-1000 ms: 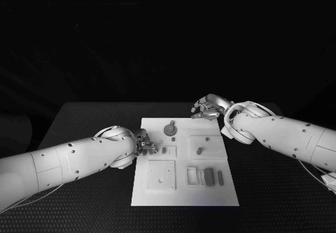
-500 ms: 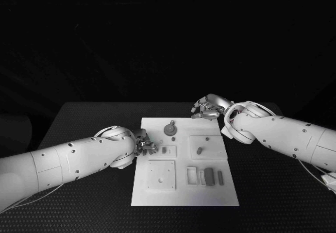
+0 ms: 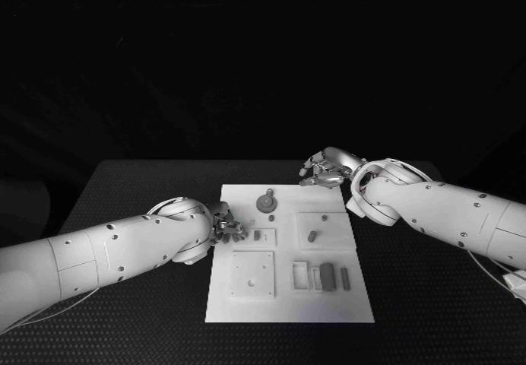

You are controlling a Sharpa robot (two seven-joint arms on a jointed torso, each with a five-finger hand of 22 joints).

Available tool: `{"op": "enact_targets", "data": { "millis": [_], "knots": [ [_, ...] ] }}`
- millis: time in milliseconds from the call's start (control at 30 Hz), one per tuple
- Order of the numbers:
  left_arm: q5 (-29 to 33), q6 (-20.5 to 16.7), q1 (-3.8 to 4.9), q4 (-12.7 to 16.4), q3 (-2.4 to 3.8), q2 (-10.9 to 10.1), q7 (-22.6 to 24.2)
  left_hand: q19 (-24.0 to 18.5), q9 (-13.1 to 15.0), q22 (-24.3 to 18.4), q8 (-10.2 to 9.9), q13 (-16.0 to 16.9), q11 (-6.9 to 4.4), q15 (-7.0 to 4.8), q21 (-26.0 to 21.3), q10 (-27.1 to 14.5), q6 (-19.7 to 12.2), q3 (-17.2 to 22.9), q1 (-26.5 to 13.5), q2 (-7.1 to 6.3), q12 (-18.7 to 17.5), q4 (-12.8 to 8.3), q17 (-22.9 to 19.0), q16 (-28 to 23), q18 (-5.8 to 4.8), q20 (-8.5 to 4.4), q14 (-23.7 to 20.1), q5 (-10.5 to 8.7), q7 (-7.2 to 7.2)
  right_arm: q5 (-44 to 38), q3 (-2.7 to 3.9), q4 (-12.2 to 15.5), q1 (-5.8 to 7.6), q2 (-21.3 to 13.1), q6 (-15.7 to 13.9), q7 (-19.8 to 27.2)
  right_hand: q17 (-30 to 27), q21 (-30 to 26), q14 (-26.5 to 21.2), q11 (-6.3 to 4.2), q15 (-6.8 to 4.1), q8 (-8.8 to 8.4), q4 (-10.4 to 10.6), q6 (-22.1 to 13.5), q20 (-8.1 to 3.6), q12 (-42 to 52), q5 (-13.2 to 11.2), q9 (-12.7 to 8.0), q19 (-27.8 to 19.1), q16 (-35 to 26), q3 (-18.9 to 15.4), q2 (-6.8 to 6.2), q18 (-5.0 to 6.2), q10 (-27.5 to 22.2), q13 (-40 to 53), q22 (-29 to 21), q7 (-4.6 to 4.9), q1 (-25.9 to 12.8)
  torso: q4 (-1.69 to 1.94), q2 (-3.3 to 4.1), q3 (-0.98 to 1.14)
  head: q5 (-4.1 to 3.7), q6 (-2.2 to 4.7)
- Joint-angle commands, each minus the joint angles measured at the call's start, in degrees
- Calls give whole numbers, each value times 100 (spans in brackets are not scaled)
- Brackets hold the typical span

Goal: Assemble the parts on the task board

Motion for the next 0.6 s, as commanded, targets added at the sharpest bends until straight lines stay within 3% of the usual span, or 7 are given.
{"op": "enact_targets", "data": {
  "millis": [33,267,600],
  "knots": [
    [6,11,-13,-4,-10,14,3,-26,1,108,25,-12,1,-28,21,-7,-43,-175,-198,-38,32,13,-11,31,202,-36,15,-37,19,-12,2,2,-4,0,62,57,-8,-34,-27,15,5,-31,-28,95,-16,24,16,6,25,-26,-17,41,83,-44,-10,90,129,0,-2,2,-1,-3,2],
    [17,59,-13,-6,-9,20,5,-31,-19,103,35,-21,-4,-38,7,-12,-53,-246,-318,-188,34,121,-19,34,212,-44,9,-62,15,-12,2,3,-4,-3,63,56,-8,-35,-27,15,5,-31,-30,94,-16,25,16,7,24,-26,-17,40,83,-44,-10,90,129,-1,-1,2,-1,-7,-8],
    [17,9,-13,-9,-9,36,27,-30,-24,104,41,-22,-7,-41,5,-11,-54,-242,-314,-232,37,141,-21,37,216,-48,8,-64,12,-12,2,-3,-5,7,67,57,-9,-36,-28,15,5,-32,-31,94,-16,26,16,8,24,-27,-17,41,83,-45,-12,90,129,0,8,2,-2,-12,-17]
  ]
}}
